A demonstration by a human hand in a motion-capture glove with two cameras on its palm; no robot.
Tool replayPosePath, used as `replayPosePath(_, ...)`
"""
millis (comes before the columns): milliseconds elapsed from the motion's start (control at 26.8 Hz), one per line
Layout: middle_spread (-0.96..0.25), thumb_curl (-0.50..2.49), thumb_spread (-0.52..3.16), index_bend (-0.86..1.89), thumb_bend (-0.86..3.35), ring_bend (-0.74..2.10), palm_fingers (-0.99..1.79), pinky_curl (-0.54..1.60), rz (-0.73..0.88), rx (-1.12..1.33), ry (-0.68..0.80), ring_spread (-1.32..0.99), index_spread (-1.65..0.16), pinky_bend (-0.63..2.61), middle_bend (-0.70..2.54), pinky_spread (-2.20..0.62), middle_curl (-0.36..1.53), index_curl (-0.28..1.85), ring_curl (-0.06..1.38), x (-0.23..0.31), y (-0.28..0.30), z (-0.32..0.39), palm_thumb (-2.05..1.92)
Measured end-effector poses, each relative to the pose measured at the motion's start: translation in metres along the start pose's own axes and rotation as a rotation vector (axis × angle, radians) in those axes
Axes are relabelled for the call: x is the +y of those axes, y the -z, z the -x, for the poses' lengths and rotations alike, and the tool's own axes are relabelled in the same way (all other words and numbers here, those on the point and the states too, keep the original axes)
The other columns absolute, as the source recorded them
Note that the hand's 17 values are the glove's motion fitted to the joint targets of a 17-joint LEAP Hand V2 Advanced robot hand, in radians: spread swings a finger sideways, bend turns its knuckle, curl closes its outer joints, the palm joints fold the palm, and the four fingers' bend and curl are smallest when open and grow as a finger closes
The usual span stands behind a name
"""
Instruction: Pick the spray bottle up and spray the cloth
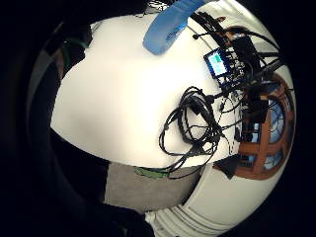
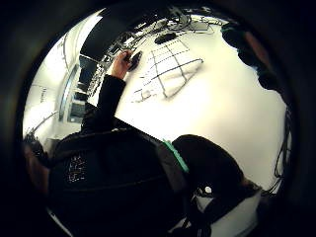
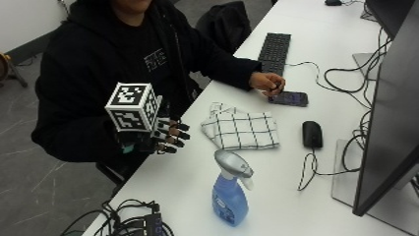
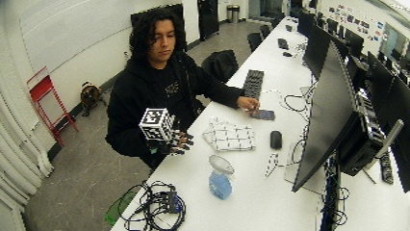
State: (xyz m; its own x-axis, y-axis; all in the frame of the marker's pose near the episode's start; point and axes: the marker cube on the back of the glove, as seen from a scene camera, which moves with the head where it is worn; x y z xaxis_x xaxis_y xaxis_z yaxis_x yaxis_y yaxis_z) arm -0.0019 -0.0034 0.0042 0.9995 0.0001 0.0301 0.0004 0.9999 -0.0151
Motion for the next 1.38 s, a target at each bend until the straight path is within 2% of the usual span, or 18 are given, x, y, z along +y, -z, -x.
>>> replayPosePath(373, -0.16, 0.18, 1.0, 0.09, 0.05, 0.63, 0.7, 0.27, 0.017, 0.042, -0.081, -0.22, -0.34, 0.38, 0.31, 0.03, 0.28, 0.14, 0.31, -0.013, 0.008, -0.052, 0.36)
replayPosePath(822, -0.17, 0.22, 1.05, 0.08, 0.0, 0.62, 0.73, 0.29, 0.009, -0.031, -0.223, -0.23, -0.34, 0.35, 0.33, 0.02, 0.34, 0.16, 0.34, -0.066, 0.027, -0.145, 0.41)
replayPosePath(1046, -0.18, 0.24, 1.03, 0.08, -0.01, 0.63, 0.75, 0.3, -0.123, -0.21, -0.323, -0.24, -0.34, 0.34, 0.34, 0.0, 0.35, 0.15, 0.35, -0.124, 0.021, -0.167, 0.45)
replayPosePath(1382, -0.18, 0.27, 0.98, 0.1, -0.02, 0.64, 0.76, 0.31, -0.137, -0.487, -0.296, -0.23, -0.34, 0.31, 0.33, 0.01, 0.37, 0.16, 0.36, -0.147, 0.02, -0.185, 0.47)
